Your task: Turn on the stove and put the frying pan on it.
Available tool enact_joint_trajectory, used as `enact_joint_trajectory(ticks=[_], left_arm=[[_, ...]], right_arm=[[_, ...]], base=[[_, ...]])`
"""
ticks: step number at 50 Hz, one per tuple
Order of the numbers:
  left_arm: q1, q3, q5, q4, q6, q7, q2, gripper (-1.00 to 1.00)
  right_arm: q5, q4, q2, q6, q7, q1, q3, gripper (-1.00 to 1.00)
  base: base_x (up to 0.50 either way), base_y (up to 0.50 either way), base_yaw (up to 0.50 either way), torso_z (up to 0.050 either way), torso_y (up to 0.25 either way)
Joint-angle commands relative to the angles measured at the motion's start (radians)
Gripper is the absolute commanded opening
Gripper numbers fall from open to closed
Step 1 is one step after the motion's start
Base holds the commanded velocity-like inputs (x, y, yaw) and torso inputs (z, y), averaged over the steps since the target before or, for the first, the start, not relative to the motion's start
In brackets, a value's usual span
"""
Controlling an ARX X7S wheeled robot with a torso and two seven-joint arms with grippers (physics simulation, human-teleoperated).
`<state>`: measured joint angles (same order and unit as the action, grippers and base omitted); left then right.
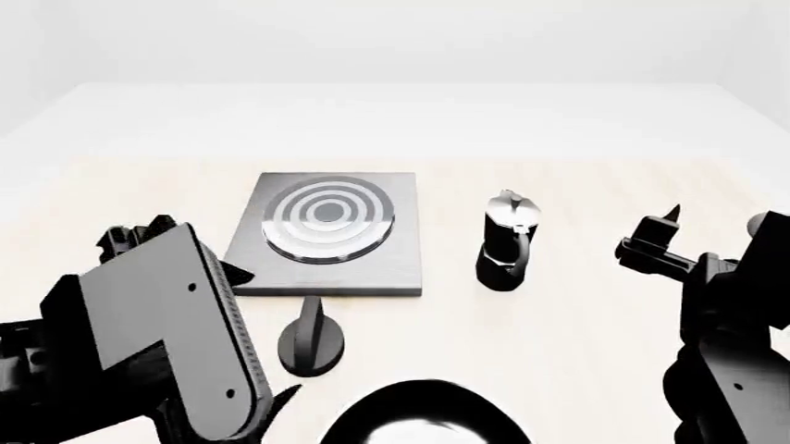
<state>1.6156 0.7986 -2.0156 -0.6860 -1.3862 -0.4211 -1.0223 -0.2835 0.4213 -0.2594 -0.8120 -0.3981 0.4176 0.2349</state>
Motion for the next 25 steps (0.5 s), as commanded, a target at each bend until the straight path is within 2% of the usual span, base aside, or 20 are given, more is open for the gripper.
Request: enact_joint_trajectory(ticks=[1,10,25], left_arm=[[0.014,0.118,-0.19,-0.134,0.046,-0.091,-0.036,1.0],[-0.017,0.148,-0.191,-0.149,0.041,-0.097,-0.046,1.0],[-0.202,0.156,-0.015,-0.154,0.013,-0.011,-0.109,1.0]], right_arm=[[-0.011,-0.006,0.0,0.0,-0.001,0.001,0.008,1.0],[-0.019,-0.01,0.006,-0.01,-0.016,0.005,0.025,1.0],[-0.02,-0.001,0.001,-0.024,-0.033,0.005,0.024,1.0]], base=[[0.0,0.0,0.0,0.0,0.0],[0.0,0.0,0.0,0.0,0.0],[0.0,0.0,0.0,0.0,0.0]])
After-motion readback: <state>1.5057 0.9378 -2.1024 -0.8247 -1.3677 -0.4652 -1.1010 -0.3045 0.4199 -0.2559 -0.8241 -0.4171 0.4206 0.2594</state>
